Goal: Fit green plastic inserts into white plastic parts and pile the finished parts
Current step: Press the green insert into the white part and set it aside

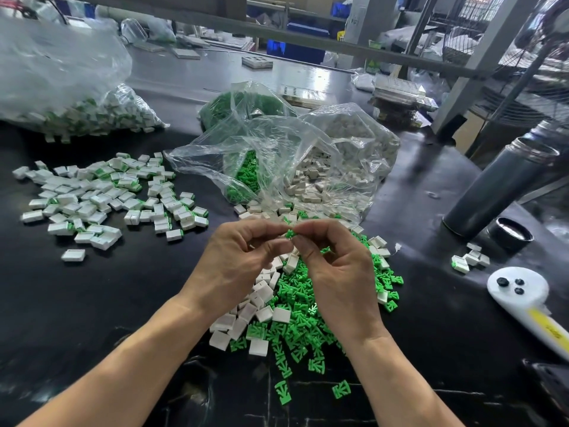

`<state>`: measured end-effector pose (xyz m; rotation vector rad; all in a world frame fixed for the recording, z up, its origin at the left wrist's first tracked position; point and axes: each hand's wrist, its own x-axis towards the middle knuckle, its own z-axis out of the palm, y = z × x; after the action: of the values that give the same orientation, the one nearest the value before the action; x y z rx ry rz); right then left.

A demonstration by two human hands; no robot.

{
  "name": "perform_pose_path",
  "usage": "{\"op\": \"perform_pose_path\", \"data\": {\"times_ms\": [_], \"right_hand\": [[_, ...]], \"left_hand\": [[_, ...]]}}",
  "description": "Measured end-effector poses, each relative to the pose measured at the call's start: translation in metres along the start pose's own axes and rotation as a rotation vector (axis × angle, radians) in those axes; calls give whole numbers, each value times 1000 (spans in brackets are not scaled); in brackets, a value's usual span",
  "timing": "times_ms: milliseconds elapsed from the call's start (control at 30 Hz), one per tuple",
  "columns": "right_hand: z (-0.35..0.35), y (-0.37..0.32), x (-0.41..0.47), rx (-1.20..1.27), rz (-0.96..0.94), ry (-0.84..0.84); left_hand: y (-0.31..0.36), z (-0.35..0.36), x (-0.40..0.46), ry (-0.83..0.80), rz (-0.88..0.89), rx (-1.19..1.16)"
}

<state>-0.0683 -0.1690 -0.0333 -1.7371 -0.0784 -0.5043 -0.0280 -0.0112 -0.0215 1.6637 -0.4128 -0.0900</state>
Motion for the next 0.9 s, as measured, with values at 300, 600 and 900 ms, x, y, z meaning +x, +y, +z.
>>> {"op": "perform_pose_path", "data": {"times_ms": [300,600,900], "right_hand": [[-2,2,1,-51,-11,9],[-3,3,2,-187,-75,-15],[-5,-1,1,-121,28,-52]], "left_hand": [[-3,-2,2,32,5,26],[-4,-3,1,45,22,47],[-4,-3,2,43,2,36]]}}
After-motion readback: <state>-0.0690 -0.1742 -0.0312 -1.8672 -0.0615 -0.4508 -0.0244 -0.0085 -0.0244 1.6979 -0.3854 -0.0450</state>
